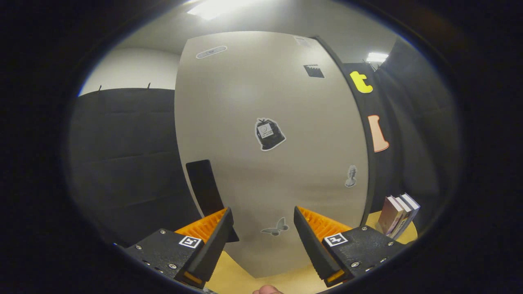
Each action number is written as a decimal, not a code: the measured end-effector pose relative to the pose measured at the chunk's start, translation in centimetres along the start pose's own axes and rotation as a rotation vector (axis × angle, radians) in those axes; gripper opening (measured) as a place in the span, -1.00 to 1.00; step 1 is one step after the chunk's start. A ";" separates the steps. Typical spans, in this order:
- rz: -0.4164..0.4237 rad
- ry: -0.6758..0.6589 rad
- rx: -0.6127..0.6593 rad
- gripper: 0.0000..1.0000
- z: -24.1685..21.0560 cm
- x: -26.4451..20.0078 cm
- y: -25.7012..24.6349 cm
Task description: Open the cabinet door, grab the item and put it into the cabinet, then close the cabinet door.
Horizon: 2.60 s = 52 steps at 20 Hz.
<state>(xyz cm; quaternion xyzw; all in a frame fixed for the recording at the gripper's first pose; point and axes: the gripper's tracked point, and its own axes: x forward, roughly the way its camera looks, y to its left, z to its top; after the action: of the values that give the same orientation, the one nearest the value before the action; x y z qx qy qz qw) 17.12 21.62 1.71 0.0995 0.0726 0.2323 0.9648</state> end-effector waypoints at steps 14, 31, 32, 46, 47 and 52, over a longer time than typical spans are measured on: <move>0.043 -0.018 0.044 0.92 -0.3 8.8 2.2; -0.042 -0.065 -0.005 0.92 -0.2 12.9 1.6; -0.046 -0.066 -0.006 0.92 -0.2 13.0 1.6; -0.231 -0.011 0.016 0.92 -1.9 10.4 -1.4; -0.282 -0.018 -0.005 0.89 -2.2 9.2 -2.2; -0.410 -0.084 -0.228 0.87 -1.6 2.3 -3.3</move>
<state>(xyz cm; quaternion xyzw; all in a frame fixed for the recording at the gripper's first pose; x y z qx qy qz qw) 20.25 20.07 -0.77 -0.0172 0.0246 0.0340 0.9990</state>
